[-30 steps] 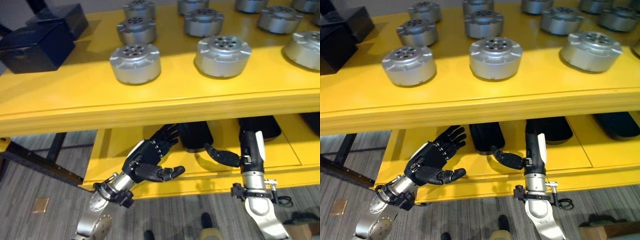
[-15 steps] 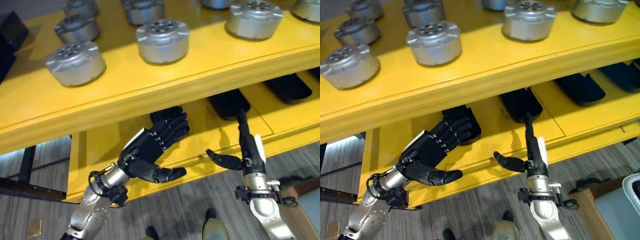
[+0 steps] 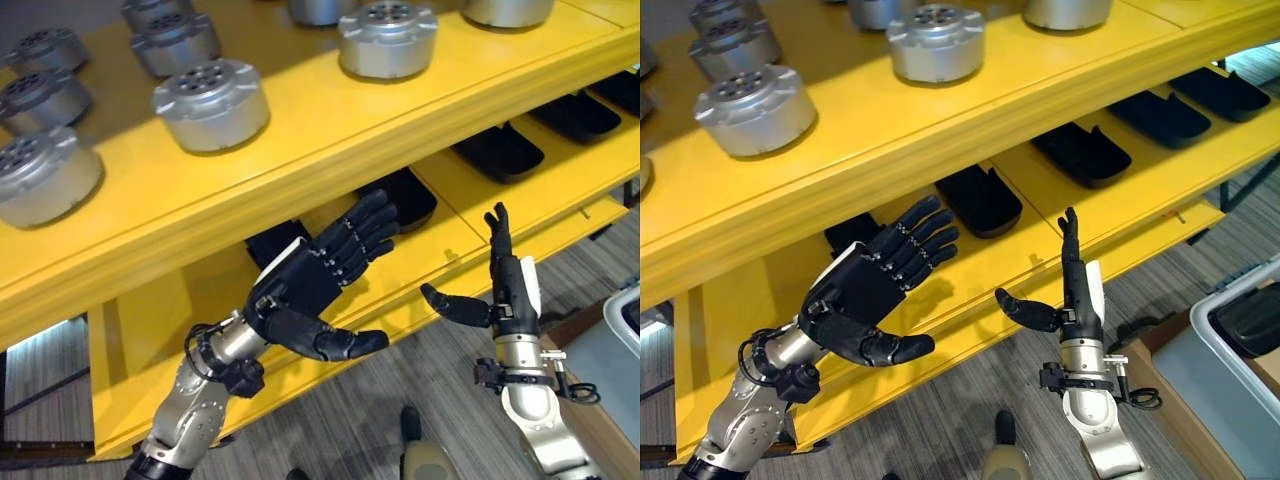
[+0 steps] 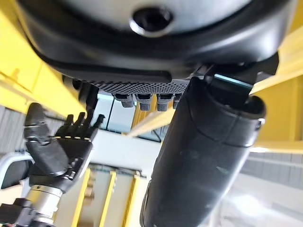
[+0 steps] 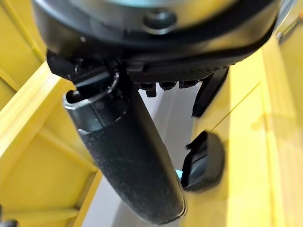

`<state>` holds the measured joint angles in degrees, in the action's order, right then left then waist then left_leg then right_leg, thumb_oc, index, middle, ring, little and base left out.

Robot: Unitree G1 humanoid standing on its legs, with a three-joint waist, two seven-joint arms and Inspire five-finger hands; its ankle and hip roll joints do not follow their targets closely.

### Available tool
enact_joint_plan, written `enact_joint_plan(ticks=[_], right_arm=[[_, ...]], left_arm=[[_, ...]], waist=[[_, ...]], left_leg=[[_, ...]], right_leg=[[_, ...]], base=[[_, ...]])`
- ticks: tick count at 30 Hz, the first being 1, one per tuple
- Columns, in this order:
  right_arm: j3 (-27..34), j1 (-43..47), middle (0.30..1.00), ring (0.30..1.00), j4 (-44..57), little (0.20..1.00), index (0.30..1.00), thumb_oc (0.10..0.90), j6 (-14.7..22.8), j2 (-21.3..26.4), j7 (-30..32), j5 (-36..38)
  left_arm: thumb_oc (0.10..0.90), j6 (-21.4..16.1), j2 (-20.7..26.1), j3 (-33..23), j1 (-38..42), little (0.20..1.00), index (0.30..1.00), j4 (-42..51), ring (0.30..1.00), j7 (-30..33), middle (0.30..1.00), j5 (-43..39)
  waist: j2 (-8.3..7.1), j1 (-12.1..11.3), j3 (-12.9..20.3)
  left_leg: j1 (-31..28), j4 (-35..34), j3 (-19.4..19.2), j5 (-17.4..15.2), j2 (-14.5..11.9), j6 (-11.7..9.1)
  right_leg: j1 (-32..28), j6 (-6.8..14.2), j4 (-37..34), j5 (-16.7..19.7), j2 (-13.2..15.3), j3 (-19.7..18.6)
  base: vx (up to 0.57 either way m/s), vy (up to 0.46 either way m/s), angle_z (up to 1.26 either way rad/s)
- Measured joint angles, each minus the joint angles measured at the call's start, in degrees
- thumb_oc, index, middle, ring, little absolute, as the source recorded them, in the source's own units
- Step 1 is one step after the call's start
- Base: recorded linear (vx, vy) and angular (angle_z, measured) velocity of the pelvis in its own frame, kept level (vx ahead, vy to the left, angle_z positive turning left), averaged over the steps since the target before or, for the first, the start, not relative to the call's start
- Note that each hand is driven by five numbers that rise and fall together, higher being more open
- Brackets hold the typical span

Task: Move parts from the plastic box to the shelf.

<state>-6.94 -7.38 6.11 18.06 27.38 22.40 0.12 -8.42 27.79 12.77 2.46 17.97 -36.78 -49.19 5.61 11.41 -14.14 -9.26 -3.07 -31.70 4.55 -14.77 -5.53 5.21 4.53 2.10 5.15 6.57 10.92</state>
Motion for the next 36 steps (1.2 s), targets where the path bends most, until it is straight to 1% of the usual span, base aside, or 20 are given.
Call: enact_joint_plan(ticks=[5,8,9,10,11,12,14,15,16,17,18,19,20,21,22,23,28,33,34,36], right_arm=[[1.8,-0.9,1.0,1.0,-0.1,1.0,1.0,0.9,0.5,0.9,0.9,-0.8],[2.4,-2.4,1.0,1.0,-0.3,1.0,1.0,0.9,1.1,0.8,1.4,-1.2],[2.4,-2.3,1.0,1.0,-0.9,1.0,1.0,0.9,1.7,0.7,1.1,-1.2],[1.9,-1.8,1.0,1.0,-1.7,1.0,1.0,0.9,2.2,0.9,0.7,-1.2],[2.0,-1.4,1.0,1.0,-2.0,1.0,1.0,0.9,2.9,1.3,0.0,-1.1],[4.5,-1.9,1.0,1.0,-2.1,1.0,1.0,0.9,4.3,0.9,-0.5,-0.4],[6.4,-2.1,1.0,1.0,-2.1,1.0,1.0,0.9,4.3,0.9,-0.7,1.3],[7.6,-3.2,1.0,1.0,-1.8,1.0,1.0,0.9,4.3,1.0,-0.5,1.5],[7.9,-4.3,1.0,1.0,-1.6,1.0,1.0,0.9,4.4,1.1,-0.3,1.9],[7.8,-6.5,1.0,1.0,-0.9,1.0,1.0,0.9,4.4,1.4,0.4,2.2],[7.7,-8.1,1.0,1.0,-0.3,1.0,1.0,0.9,4.4,1.3,0.9,2.3],[6.5,-8.7,1.0,1.0,0.0,1.0,1.0,0.9,4.4,1.1,1.1,2.2],[5.6,-9.0,1.0,1.0,0.3,1.0,1.0,0.9,4.4,0.5,0.6,2.3],[4.1,-9.8,1.0,1.0,2.3,1.0,1.0,0.9,4.0,-0.9,-0.3,2.3],[3.0,-7.9,1.0,1.0,2.3,1.0,1.0,0.9,3.8,-1.0,-0.8,2.3],[1.6,-6.5,1.0,1.0,2.4,1.0,1.0,0.9,3.6,-0.9,-1.6,2.2],[-1.3,-5.9,1.0,1.0,4.3,1.0,1.0,0.9,3.7,-0.4,-3.5,2.2],[-1.7,-3.9,1.0,1.0,4.4,1.0,1.0,0.9,3.7,0.5,-3.7,2.2],[-2.2,-2.7,1.0,1.0,4.4,1.0,1.0,0.9,3.6,0.5,-3.8,2.2],[-3.5,-1.1,1.0,1.0,4.3,1.0,1.0,0.9,3.6,0.0,-4.8,2.2]], left_arm=[[0.9,-0.4,-0.1,4.2,2.2,1.0,1.0,0.0,1.0,3.0,1.0,0.1],[0.9,-0.5,-0.5,4.1,2.2,1.0,1.0,-1.4,1.0,8.4,1.0,0.0],[0.9,-0.6,-0.7,3.2,1.1,1.0,1.0,-1.6,1.0,9.9,1.0,0.0],[0.9,-1.0,-1.0,1.9,-0.6,1.0,1.0,-1.6,1.0,10.4,1.0,-0.1],[0.9,-1.8,-1.3,0.4,-2.9,1.0,1.0,-1.5,1.0,11.1,1.0,-0.2],[0.9,-2.3,-0.8,-1.2,-4.9,1.0,1.0,-2.3,1.0,12.2,1.0,-0.2],[0.9,-2.5,-0.9,-1.7,-6.0,1.0,1.0,-2.8,1.0,12.8,1.0,0.0],[0.9,-2.4,-1.0,-1.5,-6.5,1.0,1.0,-3.3,1.0,12.6,1.0,0.1],[0.9,-2.4,-1.1,-1.6,-6.7,1.0,1.0,-3.4,1.0,12.4,1.0,0.0],[0.9,-2.4,-1.3,-1.7,-6.8,1.0,1.0,-3.4,1.0,12.0,1.0,-0.2],[0.9,-2.5,-2.1,-2.3,-7.2,1.0,1.0,-3.5,1.0,11.3,1.0,-0.2],[0.9,-2.6,-3.3,-3.3,-8.2,1.0,1.0,-3.7,1.0,11.0,1.0,-0.4],[0.9,-2.7,-3.8,-3.6,-8.7,1.0,1.0,-3.5,1.0,11.4,1.0,-0.4],[0.9,-3.2,-2.5,-3.8,-10.4,1.0,1.0,-1.4,1.0,11.3,1.0,-0.1],[0.9,-3.2,-2.3,-3.3,-10.7,1.0,1.0,-1.4,1.0,11.1,1.0,0.0],[0.9,-3.1,-2.0,-3.3,-10.9,1.0,1.0,-1.4,1.0,11.2,1.0,0.1],[0.9,-2.2,-2.2,-3.3,-11.4,1.0,1.0,-1.7,1.0,12.0,1.0,-2.3],[0.9,-1.9,-3.1,-0.3,-11.1,1.0,1.0,-3.7,1.0,13.8,1.0,-1.9],[0.9,-1.9,-2.8,0.1,-10.9,1.0,1.0,-4.4,1.0,14.0,1.0,-1.9],[0.9,-1.9,-1.8,0.6,-10.6,1.0,1.0,-5.9,1.0,14.1,1.0,-1.5]], waist=[[-0.1,2.6,0.0],[-1.73,2.4,-0.5],[-3.18,2.3,-0.9],[-5.05,1.6,-1.0],[-5.73,-0.1,-0.6],[-6.32,-1.5,-0.5],[-7.16,-1.3,-0.9],[-7.31,-1.2,-0.9],[-6.88,-0.6,-0.8],[-5.26,-0.3,-0.4],[-3.84,-0.9,-0.3],[-2.22,-2.1,0.0],[-2.04,-1.7,0.2],[-5.42,-0.8,1.9],[-4.33,-1.2,1.7],[-3.98,-2.5,1.8],[-4.2,-2.9,1.8],[-4.83,-5.4,1.6],[-5.37,-5.8,1.3],[-6.4,-6.2,0.5]], left_leg=[[-0.1,2.7,-0.1,1.3,-0.8,1.9],[-0.8,9.3,2.6,2.7,-2.2,3.5],[0.4,14.8,5.6,3.4,-2.4,4.5],[1.6,17.6,9.7,2.5,-1.7,4.7],[1.9,17.1,14.6,-1.1,0.5,2.6],[2.7,10.2,20.7,-6.0,5.2,0.7],[4.7,7.1,23.9,-7.7,9.7,2.5],[6.9,7.5,22.9,-8.1,12.0,3.5],[8.9,8.5,21.4,-7.9,12.7,3.7],[11.1,8.9,19.1,-7.9,12.9,5.1],[12.7,9.6,21.6,-7.2,12.1,6.9],[13.6,10.9,20.8,-7.8,9.9,6.4],[13.9,11.1,21.2,-8.4,9.5,6.7],[12.6,7.8,25.9,-7.4,15.6,5.6],[12.6,6.2,31.6,-6.1,16.9,6.3],[11.3,5.1,34.3,-3.9,18.0,7.3],[6.1,0.6,34.7,-3.3,17.1,7.5],[6.6,-0.4,34.0,-2.6,17.7,8.0],[6.7,0.0,33.4,-2.5,17.6,8.2],[6.4,0.4,32.0,-2.5,16.1,8.2]], right_leg=[[4.5,-1.6,5.3,-2.2,-1.1,-4.1],[4.4,-3.9,7.6,-3.7,-3.0,-9.2],[3.8,-5.7,7.1,-2.4,-4.3,-12.8],[4.0,-6.1,6.8,-1.8,-4.8,-15.9],[4.0,-5.9,4.9,-1.4,-5.0,-19.9],[3.4,-6.3,1.5,0.3,-5.6,-22.8],[2.6,-6.6,-0.2,0.8,-6.3,-23.2],[1.9,-6.7,-0.5,1.2,-5.7,-20.8],[1.3,-6.5,-0.7,1.6,-5.8,-17.9],[1.1,-6.3,-0.5,1.8,-7.4,-14.8],[1.5,-5.8,0.6,1.1,-9.6,-14.8],[3.6,-5.6,6.7,-1.2,-11.3,-14.9],[6.5,-6.2,17.3,-6.2,-11.9,-14.7],[5.0,-6.5,17.6,-13.3,-9.0,-18.5],[4.4,-5.7,15.0,-11.0,-10.1,-20.3],[3.8,-6.0,13.2,-9.2,-10.9,-21.9],[-0.8,-5.4,8.5,-8.3,-11.4,-21.7],[0.4,-4.5,9.3,-8.1,-10.9,-21.5],[2.3,-3.5,13.0,-8.1,-11.0,-20.7],[5.1,0.3,17.7,-7.2,-11.1,-16.0]], base=[[-0.07,-0.25,-0.5],[0.02,-0.248,-0.89],[0.04,-0.26,-1.14],[0.05,-0.136,-1.52],[0.07,-0.183,-2.3],[0.04,-0.148,-2.12],[0.02,-0.125,-1.37],[0.01,-0.073,-0.77],[0.02,-0.075,-0.59],[0.06,-0.031,-0.54],[0.05,-0.008,-0.92],[0.06,-0.001,-0.88],[0.04,0.007,-0.6],[0.05,0.04,-0.34],[0.04,0.062,-0.69],[0.03,0.066,-0.79],[0.0,0.068,-0.12],[-0.11,0.025,-0.03],[-0.13,-0.063,-0.27],[-0.03,-0.091,-0.28]])
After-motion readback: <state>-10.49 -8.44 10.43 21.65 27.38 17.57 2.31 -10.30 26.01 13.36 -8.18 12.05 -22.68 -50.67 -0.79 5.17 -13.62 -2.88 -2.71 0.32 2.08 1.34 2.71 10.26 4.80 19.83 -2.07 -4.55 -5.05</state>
